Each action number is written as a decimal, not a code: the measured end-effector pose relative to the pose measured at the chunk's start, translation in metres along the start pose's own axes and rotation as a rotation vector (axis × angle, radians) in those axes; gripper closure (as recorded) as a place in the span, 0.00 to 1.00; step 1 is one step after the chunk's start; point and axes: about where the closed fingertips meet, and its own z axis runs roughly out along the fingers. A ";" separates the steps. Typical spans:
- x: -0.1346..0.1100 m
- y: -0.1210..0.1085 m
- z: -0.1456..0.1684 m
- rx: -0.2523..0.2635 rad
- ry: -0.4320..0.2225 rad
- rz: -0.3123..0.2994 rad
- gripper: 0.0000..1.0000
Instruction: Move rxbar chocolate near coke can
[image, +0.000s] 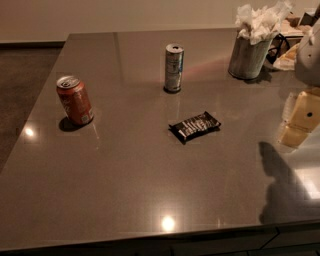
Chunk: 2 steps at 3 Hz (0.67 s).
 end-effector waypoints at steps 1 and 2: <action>0.000 0.000 0.000 0.000 0.000 0.000 0.00; -0.017 -0.006 0.008 0.009 -0.034 -0.059 0.00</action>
Offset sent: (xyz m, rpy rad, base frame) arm 0.0285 0.0381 -0.0114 0.0326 -0.0426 0.1561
